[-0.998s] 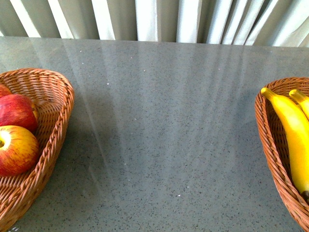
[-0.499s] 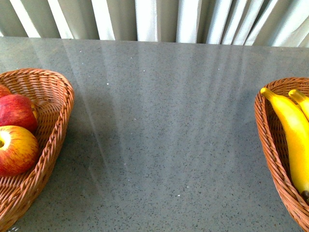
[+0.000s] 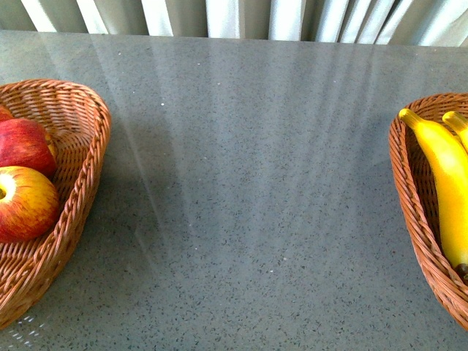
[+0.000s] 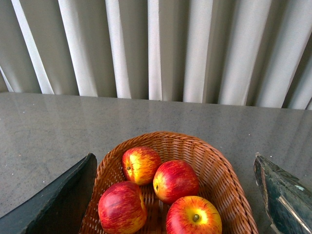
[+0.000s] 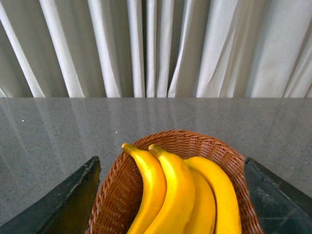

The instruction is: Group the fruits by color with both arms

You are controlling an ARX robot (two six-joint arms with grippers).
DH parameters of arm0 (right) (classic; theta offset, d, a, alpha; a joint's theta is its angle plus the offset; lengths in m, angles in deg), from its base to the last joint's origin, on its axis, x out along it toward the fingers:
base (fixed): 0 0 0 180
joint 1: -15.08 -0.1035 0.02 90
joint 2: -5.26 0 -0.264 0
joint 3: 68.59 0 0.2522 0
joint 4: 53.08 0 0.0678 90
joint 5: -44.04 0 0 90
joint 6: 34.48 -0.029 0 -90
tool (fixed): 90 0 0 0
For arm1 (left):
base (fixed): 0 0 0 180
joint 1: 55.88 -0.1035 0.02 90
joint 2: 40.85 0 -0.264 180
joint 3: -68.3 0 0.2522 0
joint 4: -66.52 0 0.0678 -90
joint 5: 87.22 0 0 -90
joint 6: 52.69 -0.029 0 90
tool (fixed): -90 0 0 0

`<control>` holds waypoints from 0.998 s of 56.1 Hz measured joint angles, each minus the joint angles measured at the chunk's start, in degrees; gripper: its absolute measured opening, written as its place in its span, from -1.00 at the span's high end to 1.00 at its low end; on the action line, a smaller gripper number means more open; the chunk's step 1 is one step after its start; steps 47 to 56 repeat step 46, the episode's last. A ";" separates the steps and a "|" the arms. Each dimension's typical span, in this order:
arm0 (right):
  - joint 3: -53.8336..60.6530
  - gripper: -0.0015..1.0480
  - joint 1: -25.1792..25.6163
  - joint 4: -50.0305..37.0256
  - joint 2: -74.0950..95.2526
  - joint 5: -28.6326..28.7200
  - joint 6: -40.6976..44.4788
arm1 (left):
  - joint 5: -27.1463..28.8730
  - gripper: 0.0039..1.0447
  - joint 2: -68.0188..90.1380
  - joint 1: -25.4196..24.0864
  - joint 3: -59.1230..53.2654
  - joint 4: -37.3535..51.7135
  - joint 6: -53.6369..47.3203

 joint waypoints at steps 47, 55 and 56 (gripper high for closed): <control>0.00 -0.82 0.00 0.00 0.00 0.00 -0.02 | 0.00 -0.83 0.00 0.00 0.00 0.00 0.00; 0.00 -0.82 0.00 0.00 0.00 0.00 -0.02 | 0.00 -0.83 0.00 0.00 0.00 0.00 0.00; 0.00 -0.82 0.00 0.00 0.00 0.00 -0.02 | 0.00 -0.83 0.00 0.00 0.00 0.00 0.00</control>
